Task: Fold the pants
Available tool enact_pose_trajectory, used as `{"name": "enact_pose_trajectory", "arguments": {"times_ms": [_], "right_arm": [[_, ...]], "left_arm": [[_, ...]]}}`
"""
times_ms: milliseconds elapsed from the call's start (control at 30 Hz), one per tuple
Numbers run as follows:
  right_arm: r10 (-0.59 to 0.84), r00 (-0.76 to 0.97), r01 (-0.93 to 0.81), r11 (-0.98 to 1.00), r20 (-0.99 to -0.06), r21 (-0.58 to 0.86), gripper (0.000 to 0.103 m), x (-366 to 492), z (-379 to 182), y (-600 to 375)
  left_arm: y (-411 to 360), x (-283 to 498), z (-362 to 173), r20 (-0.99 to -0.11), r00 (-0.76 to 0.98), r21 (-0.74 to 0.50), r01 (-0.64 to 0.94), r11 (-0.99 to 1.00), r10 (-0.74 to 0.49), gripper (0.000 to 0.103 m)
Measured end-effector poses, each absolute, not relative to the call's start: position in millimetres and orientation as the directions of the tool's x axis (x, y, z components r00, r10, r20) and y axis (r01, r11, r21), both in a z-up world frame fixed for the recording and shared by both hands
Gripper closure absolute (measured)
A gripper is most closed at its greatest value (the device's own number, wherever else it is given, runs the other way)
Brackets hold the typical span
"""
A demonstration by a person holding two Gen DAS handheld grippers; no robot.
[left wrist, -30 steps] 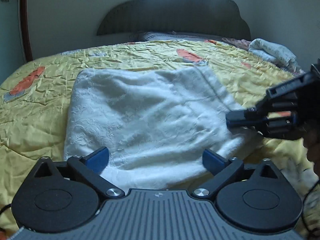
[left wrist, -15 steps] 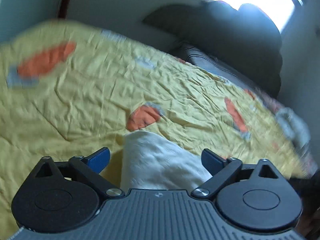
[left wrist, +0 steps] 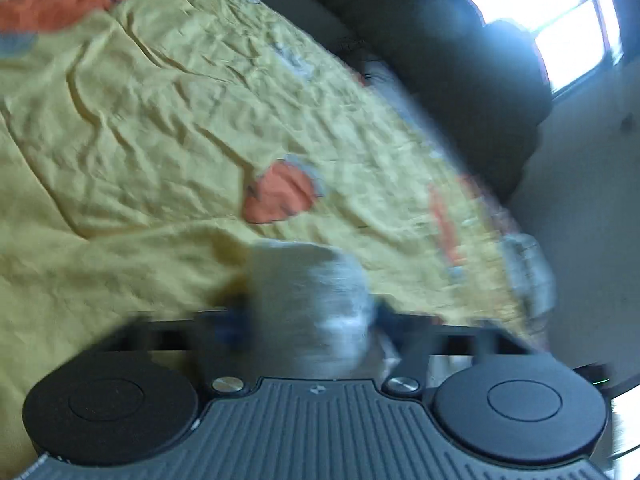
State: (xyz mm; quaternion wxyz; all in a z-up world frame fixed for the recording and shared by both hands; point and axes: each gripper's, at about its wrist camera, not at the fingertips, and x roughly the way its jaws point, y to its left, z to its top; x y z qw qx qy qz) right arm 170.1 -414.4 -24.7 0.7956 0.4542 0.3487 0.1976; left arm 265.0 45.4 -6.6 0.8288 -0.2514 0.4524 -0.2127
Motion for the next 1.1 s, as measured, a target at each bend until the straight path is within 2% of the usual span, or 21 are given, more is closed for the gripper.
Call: {"name": "enact_pose_trajectory", "arguments": {"times_ms": [67, 100, 133, 167, 200, 400, 467, 500, 533, 633, 900, 967, 1033, 1100], "right_arm": [[0.590, 0.721, 0.008, 0.519, -0.364, 0.855, 0.087, 164, -21, -419], [0.583, 0.725, 0.011, 0.522, -0.366, 0.853, 0.069, 163, -21, -419], [0.579, 0.722, 0.014, 0.534, -0.378, 0.845, 0.035, 163, -21, -418], [0.569, 0.719, 0.014, 0.561, -0.398, 0.827, 0.022, 162, -20, -415], [0.569, 0.712, -0.001, 0.587, -0.411, 0.810, 0.019, 161, -18, -411], [0.621, 0.700, -0.078, 0.558, -0.353, 0.826, 0.020, 166, -8, -400], [0.642, 0.658, -0.072, 0.573, -0.393, 0.817, 0.029, 174, -10, -392], [0.643, 0.635, -0.054, 0.591, -0.429, 0.805, 0.051, 178, -15, -386], [0.651, 0.604, -0.045, 0.603, -0.459, 0.797, 0.102, 183, -21, -381], [0.629, 0.602, -0.027, 0.631, -0.492, 0.775, 0.101, 181, -35, -376], [0.688, 0.633, 0.043, 0.426, -0.355, 0.904, 0.102, 176, -70, -397], [0.653, 0.656, 0.083, 0.438, -0.380, 0.895, 0.096, 164, -56, -404], [0.555, 0.703, 0.090, 0.550, -0.444, 0.830, 0.086, 145, -25, -403], [0.505, 0.754, -0.004, 0.644, -0.421, 0.765, 0.079, 128, 9, -387]], "left_arm": [[41, 262, -4, -0.660, 0.514, -0.566, 0.140, 0.813, -0.548, 0.065], [39, 259, -2, -0.677, 0.522, -0.527, 0.149, 0.837, -0.519, 0.066], [37, 256, -1, -0.683, 0.533, -0.501, 0.155, 0.851, -0.499, 0.067], [36, 252, 1, -0.688, 0.541, -0.481, 0.158, 0.862, -0.483, 0.068], [35, 249, 2, -0.692, 0.548, -0.465, 0.161, 0.871, -0.470, 0.068], [35, 247, 6, -0.700, 0.549, -0.464, 0.137, 0.875, -0.457, 0.068], [35, 251, 5, -0.700, 0.542, -0.480, 0.125, 0.868, -0.465, 0.068], [37, 252, 4, -0.699, 0.538, -0.494, 0.114, 0.862, -0.472, 0.069], [40, 255, 1, -0.692, 0.532, -0.528, 0.087, 0.845, -0.488, 0.069], [50, 257, -5, -0.667, 0.530, -0.595, 0.045, 0.803, -0.524, 0.069], [42, 244, -1, -0.648, 0.591, -0.515, 0.125, 0.848, -0.481, 0.069], [44, 229, 17, -0.636, 0.635, -0.466, 0.138, 0.874, -0.439, 0.056], [44, 206, 43, -0.597, 0.707, -0.386, 0.161, 0.908, -0.379, 0.052], [35, 180, 69, -0.521, 0.771, -0.307, 0.232, 0.923, -0.367, 0.043]]}}
